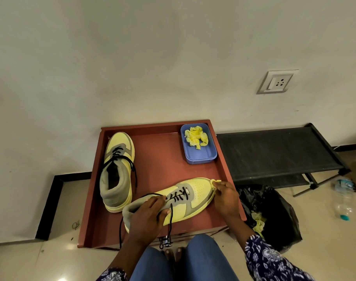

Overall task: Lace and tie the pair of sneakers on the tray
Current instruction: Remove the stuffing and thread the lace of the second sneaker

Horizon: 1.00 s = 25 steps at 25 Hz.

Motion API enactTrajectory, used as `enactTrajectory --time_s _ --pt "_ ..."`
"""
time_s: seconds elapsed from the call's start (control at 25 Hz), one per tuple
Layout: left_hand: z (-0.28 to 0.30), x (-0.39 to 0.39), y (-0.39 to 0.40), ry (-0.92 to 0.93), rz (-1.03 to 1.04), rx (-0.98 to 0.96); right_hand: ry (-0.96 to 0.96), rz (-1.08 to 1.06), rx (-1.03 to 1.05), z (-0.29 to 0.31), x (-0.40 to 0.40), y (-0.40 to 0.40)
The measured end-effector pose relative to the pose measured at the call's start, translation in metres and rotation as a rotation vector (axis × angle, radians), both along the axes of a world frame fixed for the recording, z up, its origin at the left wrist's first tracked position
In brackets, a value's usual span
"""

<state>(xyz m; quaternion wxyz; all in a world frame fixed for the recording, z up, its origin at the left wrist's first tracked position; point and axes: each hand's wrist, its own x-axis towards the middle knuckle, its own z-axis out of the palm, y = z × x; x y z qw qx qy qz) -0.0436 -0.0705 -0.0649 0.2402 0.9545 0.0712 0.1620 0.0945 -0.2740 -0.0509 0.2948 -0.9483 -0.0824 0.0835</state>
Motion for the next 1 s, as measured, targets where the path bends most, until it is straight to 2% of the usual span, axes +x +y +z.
enactTrajectory --time_s 0.2,0.48,0.64,0.88,1.0 --pt "0.000 0.001 0.000 0.019 0.017 0.011 0.050 -0.142 0.058 0.000 0.005 0.009" --pt "-0.003 0.001 0.000 0.006 0.019 -0.012 0.138 -0.364 0.086 -0.013 -0.046 0.037" --pt "0.000 0.002 -0.001 0.006 0.003 0.020 0.300 -0.372 0.162 -0.018 -0.068 0.052" --pt "0.006 0.001 -0.001 0.001 -0.010 0.037 0.332 -0.376 0.232 -0.019 -0.080 0.061" --pt "0.005 0.001 -0.002 -0.003 -0.020 0.029 0.299 -0.495 0.307 -0.022 -0.070 0.053"
